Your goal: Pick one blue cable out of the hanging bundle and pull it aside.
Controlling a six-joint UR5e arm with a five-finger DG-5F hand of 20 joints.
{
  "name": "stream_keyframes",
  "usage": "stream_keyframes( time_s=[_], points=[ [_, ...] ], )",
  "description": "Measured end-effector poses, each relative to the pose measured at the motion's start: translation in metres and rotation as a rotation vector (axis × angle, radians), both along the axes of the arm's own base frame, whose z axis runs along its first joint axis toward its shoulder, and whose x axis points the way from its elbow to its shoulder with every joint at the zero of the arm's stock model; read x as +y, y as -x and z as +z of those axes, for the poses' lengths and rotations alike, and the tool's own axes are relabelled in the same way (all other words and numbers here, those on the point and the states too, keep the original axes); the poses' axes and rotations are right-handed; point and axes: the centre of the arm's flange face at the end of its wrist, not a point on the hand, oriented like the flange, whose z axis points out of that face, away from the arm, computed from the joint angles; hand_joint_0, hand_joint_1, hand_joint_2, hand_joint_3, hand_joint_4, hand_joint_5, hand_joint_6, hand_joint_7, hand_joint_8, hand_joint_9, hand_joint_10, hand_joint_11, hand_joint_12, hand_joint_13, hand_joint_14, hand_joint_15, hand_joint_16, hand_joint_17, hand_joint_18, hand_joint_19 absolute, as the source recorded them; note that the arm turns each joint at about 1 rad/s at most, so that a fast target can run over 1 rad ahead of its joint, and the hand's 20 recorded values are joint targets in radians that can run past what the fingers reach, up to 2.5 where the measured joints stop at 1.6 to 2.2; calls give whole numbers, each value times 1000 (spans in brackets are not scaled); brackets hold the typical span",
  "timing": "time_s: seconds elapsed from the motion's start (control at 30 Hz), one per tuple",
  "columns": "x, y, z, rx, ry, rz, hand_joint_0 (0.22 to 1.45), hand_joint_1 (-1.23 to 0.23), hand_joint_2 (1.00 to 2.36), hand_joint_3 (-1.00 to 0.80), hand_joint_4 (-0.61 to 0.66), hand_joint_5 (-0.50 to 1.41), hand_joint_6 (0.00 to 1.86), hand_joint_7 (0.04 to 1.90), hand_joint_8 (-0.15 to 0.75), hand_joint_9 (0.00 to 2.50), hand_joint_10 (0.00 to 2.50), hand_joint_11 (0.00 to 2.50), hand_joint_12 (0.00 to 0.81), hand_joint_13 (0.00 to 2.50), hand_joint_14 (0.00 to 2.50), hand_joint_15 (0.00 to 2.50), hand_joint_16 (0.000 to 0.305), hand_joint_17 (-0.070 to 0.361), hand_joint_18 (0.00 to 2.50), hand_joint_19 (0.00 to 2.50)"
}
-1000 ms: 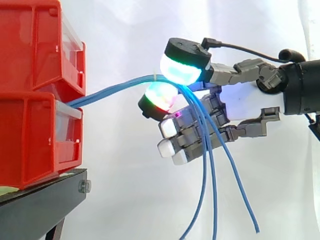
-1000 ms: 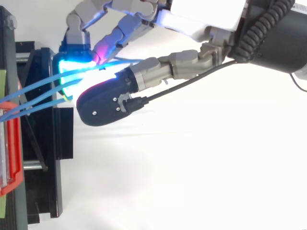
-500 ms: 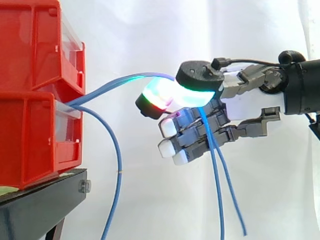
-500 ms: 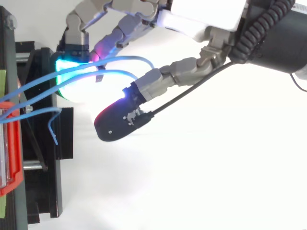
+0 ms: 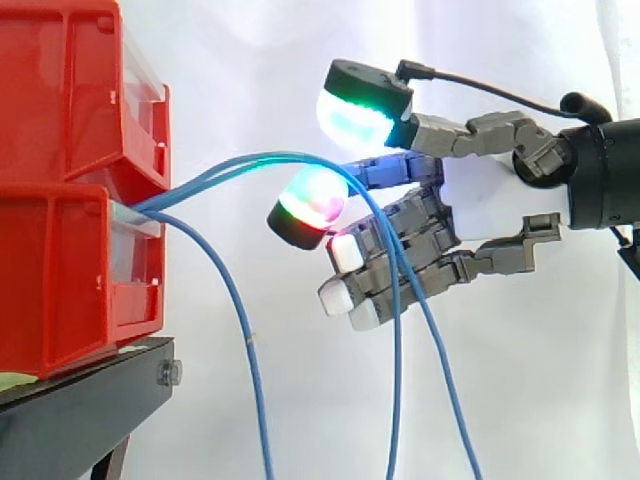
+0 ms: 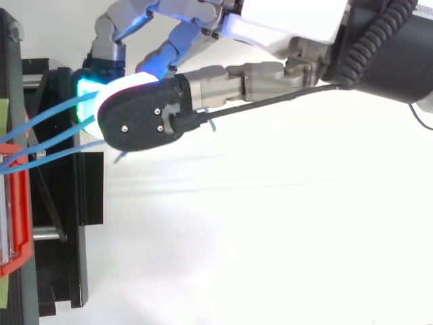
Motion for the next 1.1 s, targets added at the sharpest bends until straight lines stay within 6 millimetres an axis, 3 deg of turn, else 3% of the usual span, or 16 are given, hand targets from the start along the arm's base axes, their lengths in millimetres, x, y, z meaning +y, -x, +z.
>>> stream_keyframes(
  time_s=[0.1, 0.2, 0.5, 0.87, 1.1],
  points=[
    [0, 0, 0, -1, 0, 0, 570, -573, 1016, -242, -24, -108, 851, 1042, 210, 1016, 19, 538, 262, 818, 19, 464, 36, 81, 604, 421],
    [-1, 0, 0, -1, 0, -1, 574, -628, 1014, -173, -22, -109, 896, 932, 241, 1026, 18, 533, 289, 844, 19, 448, 42, 95, 658, 375],
    [-3, -1, 4, -5, -2, -4, 598, -749, 1011, -67, -21, -120, 942, 842, 263, 998, 17, 545, 303, 838, 18, 438, 45, 102, 677, 354],
    [-3, 2, 10, 36, 0, -4, 642, -810, 1018, -135, -82, -140, 958, 858, 213, 928, 18, 575, 260, 777, 20, 464, 37, 84, 611, 373],
    [-3, 5, 9, 60, 2, -3, 705, -882, 1013, -341, -130, -147, 960, 844, 193, 901, 20, 571, 247, 763, 20, 444, 35, 79, 602, 338]
  ],
)
